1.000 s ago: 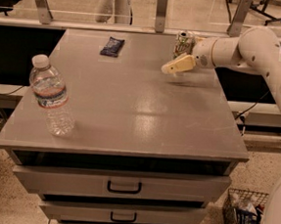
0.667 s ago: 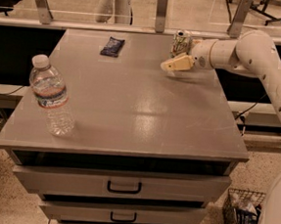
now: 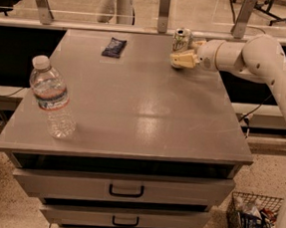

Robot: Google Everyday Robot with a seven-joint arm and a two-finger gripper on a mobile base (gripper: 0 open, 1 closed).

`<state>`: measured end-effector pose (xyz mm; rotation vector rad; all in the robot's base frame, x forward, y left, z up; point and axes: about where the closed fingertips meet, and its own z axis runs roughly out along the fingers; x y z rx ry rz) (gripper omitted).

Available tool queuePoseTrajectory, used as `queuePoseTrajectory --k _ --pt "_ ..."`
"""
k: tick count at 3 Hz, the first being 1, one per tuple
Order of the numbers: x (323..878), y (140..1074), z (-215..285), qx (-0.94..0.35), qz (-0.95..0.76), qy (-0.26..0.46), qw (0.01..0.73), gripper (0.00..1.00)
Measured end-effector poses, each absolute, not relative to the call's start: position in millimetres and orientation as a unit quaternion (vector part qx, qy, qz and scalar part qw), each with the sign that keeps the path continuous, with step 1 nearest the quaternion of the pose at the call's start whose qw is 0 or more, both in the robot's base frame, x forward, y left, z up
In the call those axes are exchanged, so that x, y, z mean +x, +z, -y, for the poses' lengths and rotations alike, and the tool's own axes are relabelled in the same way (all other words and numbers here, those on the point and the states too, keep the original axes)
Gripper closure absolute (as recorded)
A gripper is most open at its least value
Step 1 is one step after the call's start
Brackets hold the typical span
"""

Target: Move 7up can near water bottle

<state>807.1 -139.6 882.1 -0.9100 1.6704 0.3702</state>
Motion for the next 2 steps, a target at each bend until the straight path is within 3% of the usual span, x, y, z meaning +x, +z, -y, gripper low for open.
queuePoseTrajectory --k 1,2 --pt "777.0 917.2 133.1 -0.399 -0.695 0.167 0.574 0.87" --pt "776.4 919.5 130.3 -0.401 -0.694 0.167 0.574 1.0"
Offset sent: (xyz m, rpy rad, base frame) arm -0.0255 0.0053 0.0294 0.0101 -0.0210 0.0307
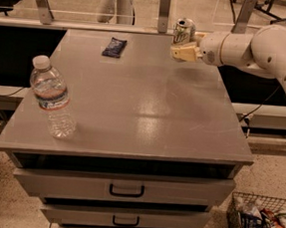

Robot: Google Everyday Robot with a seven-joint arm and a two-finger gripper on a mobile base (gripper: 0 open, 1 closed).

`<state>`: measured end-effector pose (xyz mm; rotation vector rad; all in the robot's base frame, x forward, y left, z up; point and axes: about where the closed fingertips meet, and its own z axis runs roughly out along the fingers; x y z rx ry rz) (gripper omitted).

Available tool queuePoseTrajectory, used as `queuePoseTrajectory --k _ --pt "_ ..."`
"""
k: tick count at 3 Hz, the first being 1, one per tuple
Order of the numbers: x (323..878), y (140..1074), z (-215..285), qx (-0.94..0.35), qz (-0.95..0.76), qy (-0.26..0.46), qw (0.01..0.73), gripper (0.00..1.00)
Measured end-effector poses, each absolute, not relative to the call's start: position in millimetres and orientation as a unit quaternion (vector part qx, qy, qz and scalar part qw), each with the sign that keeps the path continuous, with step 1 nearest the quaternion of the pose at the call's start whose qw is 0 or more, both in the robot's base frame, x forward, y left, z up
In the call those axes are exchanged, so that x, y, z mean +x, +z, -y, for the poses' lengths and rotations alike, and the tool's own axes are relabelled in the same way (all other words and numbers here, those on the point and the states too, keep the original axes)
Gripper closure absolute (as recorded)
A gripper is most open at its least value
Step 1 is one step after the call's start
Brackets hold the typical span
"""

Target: Move 7up can near water bottle

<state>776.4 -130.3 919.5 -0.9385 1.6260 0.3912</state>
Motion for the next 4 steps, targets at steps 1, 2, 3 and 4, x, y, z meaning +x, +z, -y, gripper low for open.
queuePoseTrajectory --k 1,2,3,4 --pt "761.8 912.8 119.3 -0.411 -0.691 0.194 0.563 1.0" --pt "715.1 903.7 77.3 -0.455 -0.668 0.258 0.53 1.0" --pt "666.3 890.8 39.7 -0.492 -0.647 0.317 0.489 1.0" --pt "611.9 881.3 -7.1 -0.53 -0.61 0.386 0.446 1.0"
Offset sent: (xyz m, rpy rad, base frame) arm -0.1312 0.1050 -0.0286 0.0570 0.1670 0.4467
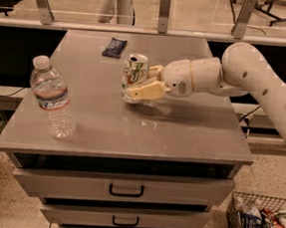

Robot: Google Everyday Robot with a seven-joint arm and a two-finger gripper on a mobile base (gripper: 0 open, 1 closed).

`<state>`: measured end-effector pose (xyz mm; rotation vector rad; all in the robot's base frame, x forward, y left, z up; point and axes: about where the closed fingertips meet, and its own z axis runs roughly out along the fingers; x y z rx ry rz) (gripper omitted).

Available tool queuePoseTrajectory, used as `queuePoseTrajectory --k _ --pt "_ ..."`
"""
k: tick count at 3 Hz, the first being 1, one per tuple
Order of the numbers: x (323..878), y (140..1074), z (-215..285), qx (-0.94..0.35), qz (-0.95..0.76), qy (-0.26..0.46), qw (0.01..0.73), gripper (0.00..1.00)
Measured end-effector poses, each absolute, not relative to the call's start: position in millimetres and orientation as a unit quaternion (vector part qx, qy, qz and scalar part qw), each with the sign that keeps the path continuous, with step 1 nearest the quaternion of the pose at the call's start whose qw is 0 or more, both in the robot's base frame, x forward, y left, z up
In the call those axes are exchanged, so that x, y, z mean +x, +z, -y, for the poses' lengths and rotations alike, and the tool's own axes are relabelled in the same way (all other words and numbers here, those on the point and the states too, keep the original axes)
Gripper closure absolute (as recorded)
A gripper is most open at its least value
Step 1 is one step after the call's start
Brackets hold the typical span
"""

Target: Move 7up can near water bottle

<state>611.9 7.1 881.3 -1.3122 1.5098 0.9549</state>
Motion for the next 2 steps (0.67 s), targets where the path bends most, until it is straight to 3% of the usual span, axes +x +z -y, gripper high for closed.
queuePoseTrajectory --k 2 --pt "566.7 892.9 -72.2 -0.577 -0.525 0.44 0.445 1.0"
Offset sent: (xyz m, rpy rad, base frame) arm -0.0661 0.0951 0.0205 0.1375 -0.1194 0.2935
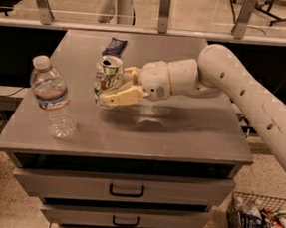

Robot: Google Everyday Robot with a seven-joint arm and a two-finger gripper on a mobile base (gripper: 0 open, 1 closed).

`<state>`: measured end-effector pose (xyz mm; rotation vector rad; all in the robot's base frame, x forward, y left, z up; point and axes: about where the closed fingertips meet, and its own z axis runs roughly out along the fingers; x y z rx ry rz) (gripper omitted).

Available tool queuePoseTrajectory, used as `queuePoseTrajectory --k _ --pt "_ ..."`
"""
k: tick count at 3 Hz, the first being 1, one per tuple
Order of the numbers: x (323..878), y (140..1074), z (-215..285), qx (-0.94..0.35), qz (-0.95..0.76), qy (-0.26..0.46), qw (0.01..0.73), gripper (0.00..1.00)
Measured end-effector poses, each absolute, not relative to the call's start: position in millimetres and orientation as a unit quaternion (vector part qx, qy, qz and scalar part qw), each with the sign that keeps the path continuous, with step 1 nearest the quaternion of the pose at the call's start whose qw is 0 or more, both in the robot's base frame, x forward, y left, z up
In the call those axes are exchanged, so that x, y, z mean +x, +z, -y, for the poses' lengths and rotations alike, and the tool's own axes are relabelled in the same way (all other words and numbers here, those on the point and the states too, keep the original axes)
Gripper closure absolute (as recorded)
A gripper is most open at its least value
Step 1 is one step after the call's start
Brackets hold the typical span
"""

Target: Move 7up can near water bottle

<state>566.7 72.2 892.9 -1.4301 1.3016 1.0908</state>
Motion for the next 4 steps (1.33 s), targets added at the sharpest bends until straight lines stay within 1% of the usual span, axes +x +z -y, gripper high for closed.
queuePoseTrajectory --k 2,3,4 --pt "538.1 888.1 -104.9 -0.605 -0.476 0.457 0.445 1.0" --pt "535.3 880.2 -107.0 -0.615 -0.469 0.458 0.438 0.83" --pt "537.0 870.2 -107.5 -0.619 -0.467 0.459 0.434 0.59"
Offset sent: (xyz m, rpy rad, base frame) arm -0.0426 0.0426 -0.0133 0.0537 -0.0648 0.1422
